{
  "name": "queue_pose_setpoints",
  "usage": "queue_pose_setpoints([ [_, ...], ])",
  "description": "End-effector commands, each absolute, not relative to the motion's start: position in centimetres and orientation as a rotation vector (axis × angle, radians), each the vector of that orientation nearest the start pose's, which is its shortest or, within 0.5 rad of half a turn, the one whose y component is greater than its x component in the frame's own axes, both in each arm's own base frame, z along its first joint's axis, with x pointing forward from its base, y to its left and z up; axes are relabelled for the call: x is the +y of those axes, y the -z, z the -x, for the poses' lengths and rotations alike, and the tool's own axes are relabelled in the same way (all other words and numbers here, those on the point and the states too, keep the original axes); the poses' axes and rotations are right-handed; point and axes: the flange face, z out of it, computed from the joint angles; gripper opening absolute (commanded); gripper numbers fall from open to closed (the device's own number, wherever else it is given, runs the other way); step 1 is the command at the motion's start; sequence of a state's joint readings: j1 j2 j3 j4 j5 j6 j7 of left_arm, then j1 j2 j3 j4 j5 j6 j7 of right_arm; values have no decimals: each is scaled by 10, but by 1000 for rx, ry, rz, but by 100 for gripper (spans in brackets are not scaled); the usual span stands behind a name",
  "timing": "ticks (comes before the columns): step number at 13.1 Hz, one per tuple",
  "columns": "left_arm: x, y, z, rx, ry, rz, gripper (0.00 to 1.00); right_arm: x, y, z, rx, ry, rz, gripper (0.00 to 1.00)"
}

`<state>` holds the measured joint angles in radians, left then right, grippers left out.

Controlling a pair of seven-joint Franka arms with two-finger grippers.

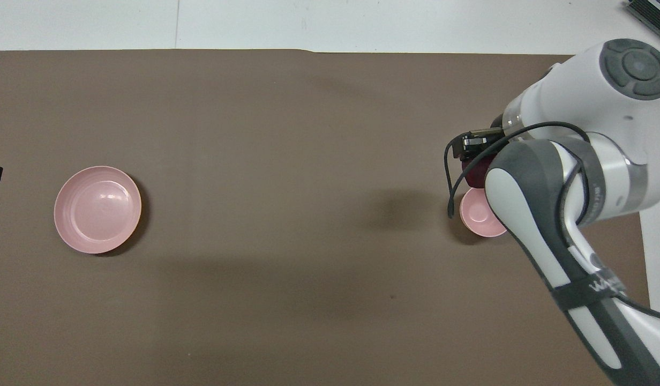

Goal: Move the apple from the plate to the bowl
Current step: 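Move the apple over the pink bowl with the right gripper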

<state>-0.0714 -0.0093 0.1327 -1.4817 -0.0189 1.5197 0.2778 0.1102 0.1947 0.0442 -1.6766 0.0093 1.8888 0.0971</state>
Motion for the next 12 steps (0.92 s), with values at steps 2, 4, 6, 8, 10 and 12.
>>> queue_pose_setpoints([
  [2,33,-669,-544,337,39,3122,100,64,-479,-570,-107,7,3154,0],
  [4,33,-669,-544,337,39,3122,100,60,-464,-552,-95,74,3153,0],
  [6,32,-669,-544,339,41,3122,100,56,-439,-542,-94,89,3152,0],
  [8,32,-669,-545,342,51,3120,100,46,-424,-538,-77,96,3154,0],
  [10,31,-671,-546,346,63,3118,100,37,-401,-533,-77,146,3150,0],
  [12,30,-670,-545,356,53,3118,100,32,-374,-529,-67,182,3145,0],
])
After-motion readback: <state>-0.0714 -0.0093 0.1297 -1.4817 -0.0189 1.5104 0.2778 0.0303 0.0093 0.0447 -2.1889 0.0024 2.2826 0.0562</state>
